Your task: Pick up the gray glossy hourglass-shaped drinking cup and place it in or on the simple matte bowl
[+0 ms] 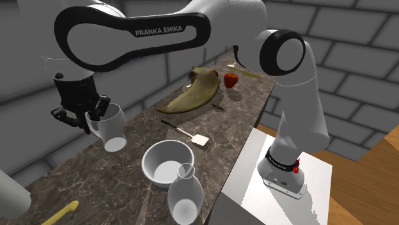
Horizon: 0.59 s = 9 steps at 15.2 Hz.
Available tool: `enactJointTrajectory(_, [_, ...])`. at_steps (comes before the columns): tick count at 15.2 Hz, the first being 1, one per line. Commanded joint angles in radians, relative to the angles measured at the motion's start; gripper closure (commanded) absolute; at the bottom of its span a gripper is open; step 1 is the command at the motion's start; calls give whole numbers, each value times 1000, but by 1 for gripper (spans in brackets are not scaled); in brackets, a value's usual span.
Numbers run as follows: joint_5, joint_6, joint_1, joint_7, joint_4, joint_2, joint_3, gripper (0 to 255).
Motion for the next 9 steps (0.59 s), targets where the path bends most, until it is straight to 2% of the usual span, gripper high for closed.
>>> enactJointTrajectory(1, [-2,-30,7,0,36,5,0,255])
enactJointTrajectory(5, [-7,-92,23,-2,114,20,-1,255])
enactJointTrajectory(9, [78,-11,-62,-3,-168,-193,33,255])
